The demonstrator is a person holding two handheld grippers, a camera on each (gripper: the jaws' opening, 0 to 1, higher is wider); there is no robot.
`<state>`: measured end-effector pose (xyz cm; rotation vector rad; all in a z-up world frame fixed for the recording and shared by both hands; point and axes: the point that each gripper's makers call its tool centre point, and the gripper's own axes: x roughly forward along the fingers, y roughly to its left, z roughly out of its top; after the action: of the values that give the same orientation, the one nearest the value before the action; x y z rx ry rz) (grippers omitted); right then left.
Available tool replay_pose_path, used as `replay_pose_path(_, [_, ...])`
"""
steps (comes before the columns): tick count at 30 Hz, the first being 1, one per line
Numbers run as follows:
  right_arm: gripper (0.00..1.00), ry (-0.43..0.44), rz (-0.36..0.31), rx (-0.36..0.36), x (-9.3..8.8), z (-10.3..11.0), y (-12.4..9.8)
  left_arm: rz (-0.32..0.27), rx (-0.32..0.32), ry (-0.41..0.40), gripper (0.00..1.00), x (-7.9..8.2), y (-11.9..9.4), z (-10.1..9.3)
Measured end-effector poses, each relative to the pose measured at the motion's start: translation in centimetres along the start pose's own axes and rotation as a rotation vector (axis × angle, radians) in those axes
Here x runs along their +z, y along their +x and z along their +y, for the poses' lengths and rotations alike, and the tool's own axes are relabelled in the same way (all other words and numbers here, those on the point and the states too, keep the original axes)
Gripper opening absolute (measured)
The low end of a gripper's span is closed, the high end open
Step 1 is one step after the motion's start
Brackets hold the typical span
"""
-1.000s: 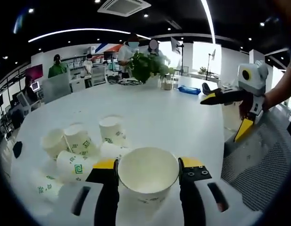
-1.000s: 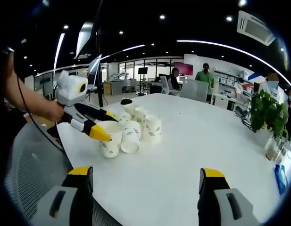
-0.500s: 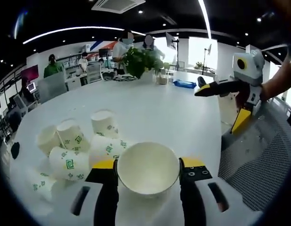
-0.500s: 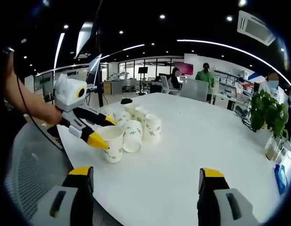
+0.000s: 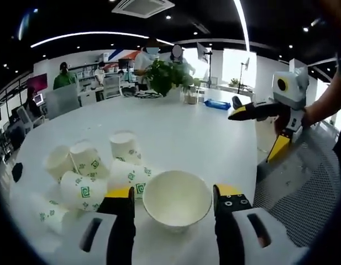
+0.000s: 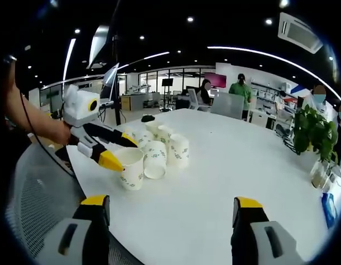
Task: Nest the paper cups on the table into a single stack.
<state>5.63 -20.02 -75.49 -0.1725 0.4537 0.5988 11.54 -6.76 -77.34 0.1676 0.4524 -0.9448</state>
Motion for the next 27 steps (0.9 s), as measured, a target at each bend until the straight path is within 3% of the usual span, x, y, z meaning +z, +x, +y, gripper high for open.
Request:
replay_pose_path(17, [0.93,0.002,0.004,0.003,-0.4,-0.3,0.1,-0.036,0.037,0.035,0.59,2.4,-2.1,2.5])
replay_pose_path(27, [0.93,0.004,0.012,0.0,-0.7,-0.5,0.2,-0.033,0.049,0.035,0.57,3.4,-1.2,4.3])
